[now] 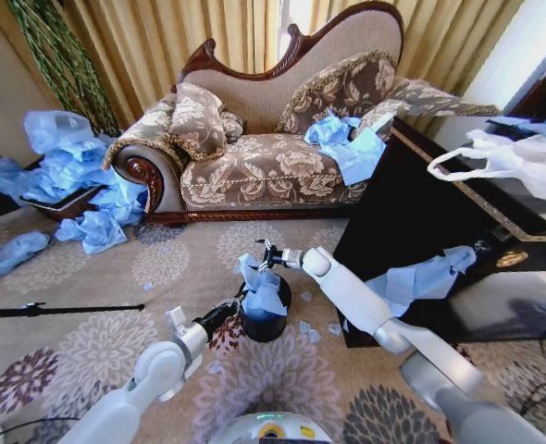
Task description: Place a garbage bag over the trash bin.
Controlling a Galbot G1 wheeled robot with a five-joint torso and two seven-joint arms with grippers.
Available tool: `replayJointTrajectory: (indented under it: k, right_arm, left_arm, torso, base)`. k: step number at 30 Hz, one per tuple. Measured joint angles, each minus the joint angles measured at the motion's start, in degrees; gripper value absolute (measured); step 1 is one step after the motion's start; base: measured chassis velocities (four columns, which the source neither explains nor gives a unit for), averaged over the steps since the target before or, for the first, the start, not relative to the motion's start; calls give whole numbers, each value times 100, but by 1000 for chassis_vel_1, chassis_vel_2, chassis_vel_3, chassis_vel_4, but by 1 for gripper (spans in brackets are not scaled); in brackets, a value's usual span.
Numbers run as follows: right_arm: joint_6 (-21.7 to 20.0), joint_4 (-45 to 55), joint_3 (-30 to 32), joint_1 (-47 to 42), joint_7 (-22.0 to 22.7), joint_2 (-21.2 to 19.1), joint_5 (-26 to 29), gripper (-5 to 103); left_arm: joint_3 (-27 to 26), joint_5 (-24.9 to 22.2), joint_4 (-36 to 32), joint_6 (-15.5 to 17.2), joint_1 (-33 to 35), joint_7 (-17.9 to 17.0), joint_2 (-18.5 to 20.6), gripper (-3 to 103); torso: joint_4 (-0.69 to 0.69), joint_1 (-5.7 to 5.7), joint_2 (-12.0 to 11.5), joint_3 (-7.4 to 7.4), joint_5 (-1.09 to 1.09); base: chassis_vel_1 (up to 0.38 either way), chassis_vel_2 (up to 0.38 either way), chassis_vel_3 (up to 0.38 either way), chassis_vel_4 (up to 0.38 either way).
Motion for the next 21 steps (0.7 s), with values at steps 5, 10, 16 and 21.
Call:
replayJointTrajectory:
  k: [5,10,16,21]
  right_arm:
    - [168,-160,27,-12,-494,94,101,100]
    - [308,-431,65,100,-741,305,225,100]
    - [215,-543,-18,101,-450,511,505,100]
    - [52,-650,-39,102,-526,634,729,101]
  left_arm:
    - [25,271,-9,-34,88,111,-17,0]
    - [42,759,-1,-148,208,281,-6,0]
    - [43,1149,17,-232,239,408,15,0]
    - [64,1565,37,-383,259,535,68,0]
  torso:
    - [5,0,0,0,0]
    - [5,0,0,0,0]
    - [4,0,0,0,-1]
    - [3,0,0,0,0]
  base:
    - [0,0,0,0]
    - [0,0,0,0]
    - [0,0,0,0]
    - [0,0,0,0]
